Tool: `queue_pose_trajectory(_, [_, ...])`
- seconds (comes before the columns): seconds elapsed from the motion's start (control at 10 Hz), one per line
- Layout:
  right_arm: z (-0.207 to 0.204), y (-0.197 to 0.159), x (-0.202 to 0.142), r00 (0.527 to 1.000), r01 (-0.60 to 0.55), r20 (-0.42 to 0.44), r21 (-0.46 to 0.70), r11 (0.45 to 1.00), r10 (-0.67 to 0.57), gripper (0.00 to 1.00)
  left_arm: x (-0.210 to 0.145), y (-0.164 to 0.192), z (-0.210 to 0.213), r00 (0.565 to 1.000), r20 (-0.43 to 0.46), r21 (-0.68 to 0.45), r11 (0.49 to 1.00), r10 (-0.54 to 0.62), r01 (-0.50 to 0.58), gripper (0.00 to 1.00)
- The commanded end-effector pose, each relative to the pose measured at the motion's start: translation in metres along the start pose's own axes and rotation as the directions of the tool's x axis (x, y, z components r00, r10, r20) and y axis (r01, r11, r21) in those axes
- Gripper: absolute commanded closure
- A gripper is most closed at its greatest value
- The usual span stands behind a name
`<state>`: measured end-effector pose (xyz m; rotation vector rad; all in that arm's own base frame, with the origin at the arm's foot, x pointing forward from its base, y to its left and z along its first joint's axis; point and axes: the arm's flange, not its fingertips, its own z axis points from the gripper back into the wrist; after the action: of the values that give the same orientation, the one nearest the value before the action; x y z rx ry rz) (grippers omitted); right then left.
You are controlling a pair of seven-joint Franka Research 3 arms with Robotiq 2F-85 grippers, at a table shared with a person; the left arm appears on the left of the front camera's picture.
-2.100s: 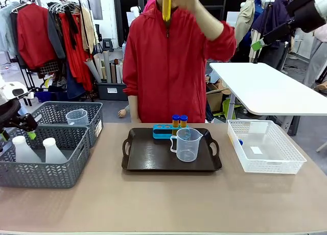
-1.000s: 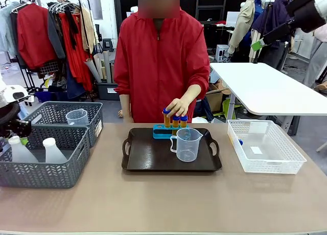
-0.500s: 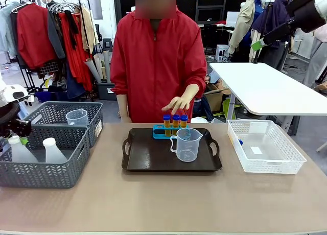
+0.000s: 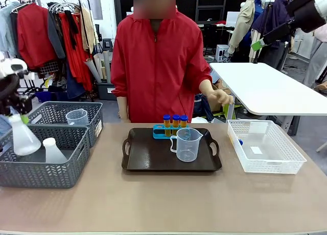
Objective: Prepare the laboratory tools.
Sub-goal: Pick up one Small flask and place it on the Handle tray.
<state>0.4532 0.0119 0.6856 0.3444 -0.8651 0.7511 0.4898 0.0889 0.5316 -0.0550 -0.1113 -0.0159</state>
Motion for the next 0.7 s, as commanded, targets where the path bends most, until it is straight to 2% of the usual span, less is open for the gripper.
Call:
queue_pose_trajectory(0.0, [0.001,-0.001,0.001,1.0,0.001,0.014,0.01,1.0,-0.001,0.0,0.009,-0.012,0.048,1.0,0.016,-0.01,1.0,-0.009,0.009,1.0])
queue_pose_trajectory(0.1, [0.001,-0.001,0.001,1.0,0.001,0.014,0.01,1.0,-0.001,0.0,0.01,-0.02,0.076,0.999,0.018,0.031,0.999,-0.037,0.036,1.0])
queue_pose_trajectory(0.4, [0.001,-0.001,0.001,1.0,0.001,0.014,0.01,1.0,-0.001,0.0,0.004,-0.044,0.157,0.988,0.138,0.127,0.99,-0.075,0.057,1.0])
queue_pose_trajectory(0.6, [0.001,-0.001,0.001,1.0,0.001,0.014,0.01,1.0,-0.001,0.0,0.002,-0.045,0.188,0.969,0.23,0.186,0.981,-0.095,0.052,1.0])
